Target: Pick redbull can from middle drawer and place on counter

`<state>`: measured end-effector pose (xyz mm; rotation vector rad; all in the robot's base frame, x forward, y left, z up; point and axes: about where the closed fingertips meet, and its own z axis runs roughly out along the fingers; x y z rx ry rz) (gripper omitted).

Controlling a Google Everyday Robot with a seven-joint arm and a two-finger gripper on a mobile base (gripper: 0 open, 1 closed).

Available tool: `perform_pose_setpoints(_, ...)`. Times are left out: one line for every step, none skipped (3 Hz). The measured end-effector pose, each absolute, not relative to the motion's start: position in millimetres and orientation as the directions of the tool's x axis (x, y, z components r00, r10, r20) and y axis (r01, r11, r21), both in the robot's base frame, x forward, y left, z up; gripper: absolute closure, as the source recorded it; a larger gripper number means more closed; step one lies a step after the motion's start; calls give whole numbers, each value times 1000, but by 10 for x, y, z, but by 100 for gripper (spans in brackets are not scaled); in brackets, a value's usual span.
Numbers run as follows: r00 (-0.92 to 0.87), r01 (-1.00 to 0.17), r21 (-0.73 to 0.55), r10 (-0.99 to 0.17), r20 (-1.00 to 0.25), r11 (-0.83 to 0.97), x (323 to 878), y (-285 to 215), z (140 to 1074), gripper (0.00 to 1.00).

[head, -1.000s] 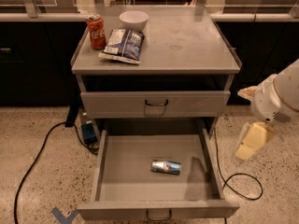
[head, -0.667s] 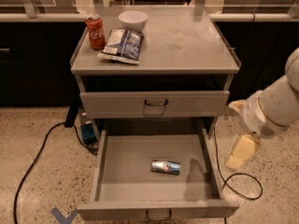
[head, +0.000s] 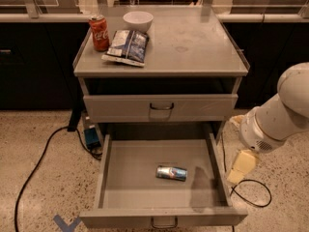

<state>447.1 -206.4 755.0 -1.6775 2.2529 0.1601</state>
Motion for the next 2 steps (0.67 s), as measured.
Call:
perform_pose_setpoints(-267, -944, -101, -906, -329, 314, 4466, -2038, 7497, 0)
perform_pose_setpoints(-265, -941, -107, -897, -353, 320, 4527, -1972, 7339, 0)
